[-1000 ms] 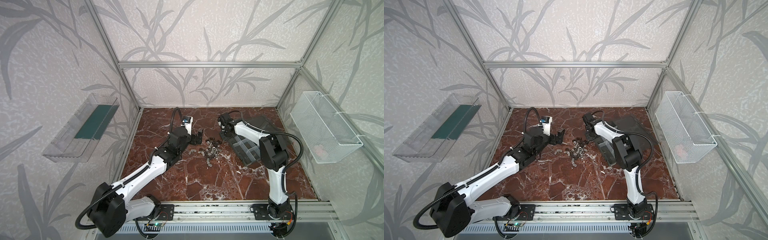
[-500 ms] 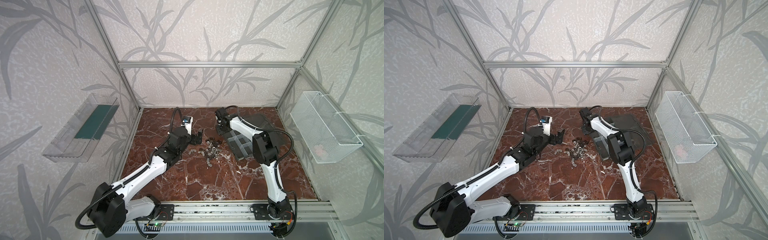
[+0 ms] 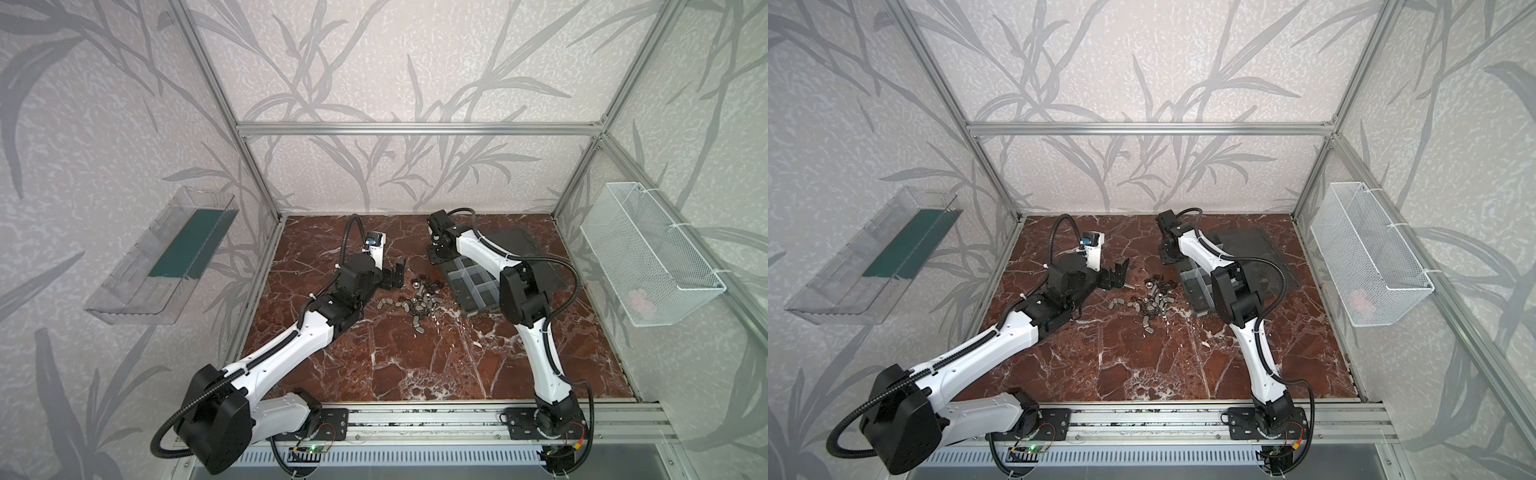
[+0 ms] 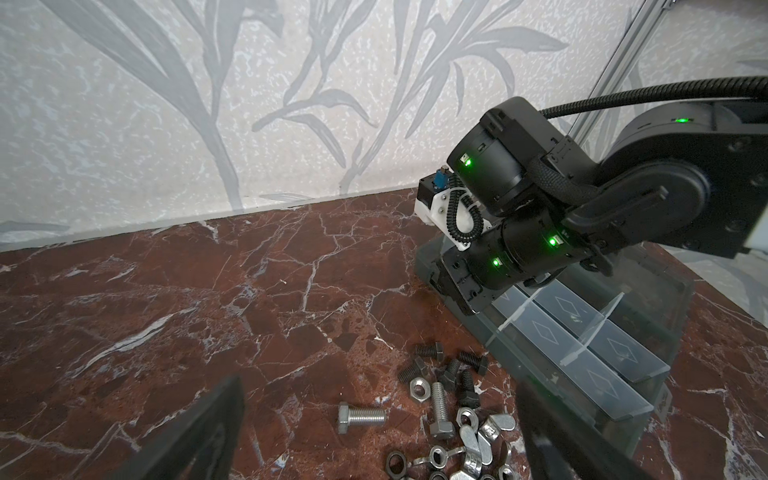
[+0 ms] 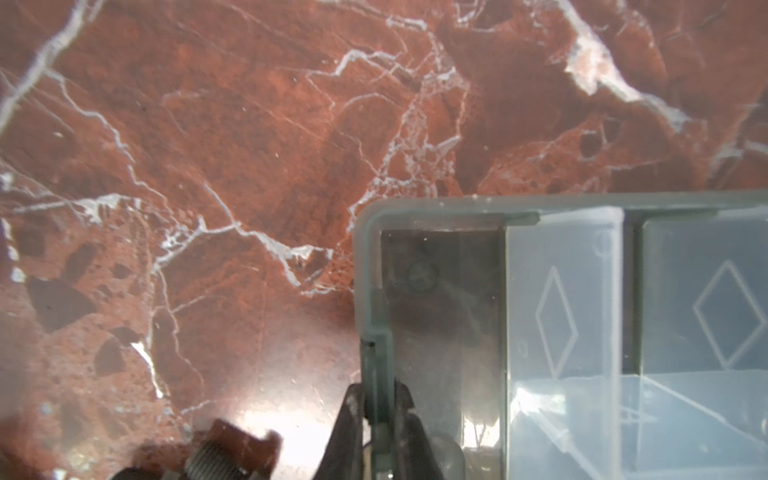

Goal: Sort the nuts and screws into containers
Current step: 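Drag the organizer box with the right gripper toward the screw pile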

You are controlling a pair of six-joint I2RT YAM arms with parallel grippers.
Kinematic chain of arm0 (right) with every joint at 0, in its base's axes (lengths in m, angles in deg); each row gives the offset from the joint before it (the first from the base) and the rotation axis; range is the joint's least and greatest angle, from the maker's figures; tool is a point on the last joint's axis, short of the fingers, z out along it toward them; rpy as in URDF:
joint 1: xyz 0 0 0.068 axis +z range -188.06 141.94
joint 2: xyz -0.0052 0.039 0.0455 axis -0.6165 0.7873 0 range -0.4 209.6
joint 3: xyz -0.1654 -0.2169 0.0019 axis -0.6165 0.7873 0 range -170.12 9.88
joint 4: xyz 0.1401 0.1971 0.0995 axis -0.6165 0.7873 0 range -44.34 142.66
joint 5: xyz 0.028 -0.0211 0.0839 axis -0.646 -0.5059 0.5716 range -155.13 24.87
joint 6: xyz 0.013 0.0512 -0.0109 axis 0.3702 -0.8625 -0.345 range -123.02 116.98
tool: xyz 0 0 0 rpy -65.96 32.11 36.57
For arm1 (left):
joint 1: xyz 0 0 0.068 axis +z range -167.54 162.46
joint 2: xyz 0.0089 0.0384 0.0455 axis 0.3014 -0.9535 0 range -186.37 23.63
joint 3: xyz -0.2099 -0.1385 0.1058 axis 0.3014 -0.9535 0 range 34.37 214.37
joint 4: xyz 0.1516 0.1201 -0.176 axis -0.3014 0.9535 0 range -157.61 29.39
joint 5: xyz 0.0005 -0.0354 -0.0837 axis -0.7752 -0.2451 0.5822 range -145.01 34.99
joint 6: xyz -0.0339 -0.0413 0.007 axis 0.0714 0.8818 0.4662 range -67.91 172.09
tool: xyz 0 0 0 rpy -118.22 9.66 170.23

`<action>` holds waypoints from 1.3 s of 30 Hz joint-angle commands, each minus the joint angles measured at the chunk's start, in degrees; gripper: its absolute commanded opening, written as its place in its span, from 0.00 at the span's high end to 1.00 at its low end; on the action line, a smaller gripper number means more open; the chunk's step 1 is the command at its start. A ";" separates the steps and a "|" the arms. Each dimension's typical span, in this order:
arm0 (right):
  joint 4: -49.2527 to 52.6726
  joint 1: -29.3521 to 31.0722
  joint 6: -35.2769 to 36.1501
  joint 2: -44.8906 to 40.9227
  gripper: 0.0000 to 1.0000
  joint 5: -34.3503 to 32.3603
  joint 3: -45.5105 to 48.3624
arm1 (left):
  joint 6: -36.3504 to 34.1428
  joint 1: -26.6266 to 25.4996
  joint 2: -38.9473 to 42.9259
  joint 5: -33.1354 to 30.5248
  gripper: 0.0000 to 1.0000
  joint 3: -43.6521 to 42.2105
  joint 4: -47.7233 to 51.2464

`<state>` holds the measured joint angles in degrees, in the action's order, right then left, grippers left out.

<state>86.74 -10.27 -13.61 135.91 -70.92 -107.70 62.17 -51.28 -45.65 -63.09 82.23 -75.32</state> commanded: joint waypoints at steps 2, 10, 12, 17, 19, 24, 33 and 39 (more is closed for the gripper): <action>1.03 0.13 -0.68 2.29 0.89 2.65 -2.92 | -0.90 -0.23 -0.53 -2.45 0.01 1.30 -0.44; -0.81 0.93 -3.60 3.03 0.91 7.01 -3.08 | -0.77 -0.16 -0.93 -3.32 0.01 1.58 -0.13; -0.72 1.53 -3.81 3.46 0.91 6.89 -3.82 | -0.85 -0.12 -1.08 -3.43 0.01 1.84 0.31; -0.60 3.33 -5.35 4.62 0.92 7.13 -5.44 | -0.52 -0.11 -1.01 -3.22 0.01 2.48 1.24; -0.84 4.08 -6.12 4.94 0.93 7.01 -5.71 | -0.52 -0.15 -0.78 -3.32 0.01 2.47 1.29; -1.00 5.57 -8.64 6.46 0.94 7.36 -7.16 | -0.71 -0.16 -0.43 -4.18 0.01 2.46 1.37; -3.32 7.84 -14.85 7.74 0.95 8.23 -7.58 | -0.85 -0.11 0.81 -10.28 0.01 1.90 1.40; -3.73 9.81 -16.46 9.98 0.96 9.29 -11.50 | -0.89 -0.09 0.85 -15.61 0.01 1.71 1.55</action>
<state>82.61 -2.89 -26.24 142.38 -66.83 -116.75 62.09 -51.28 -46.11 -74.43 83.03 -74.44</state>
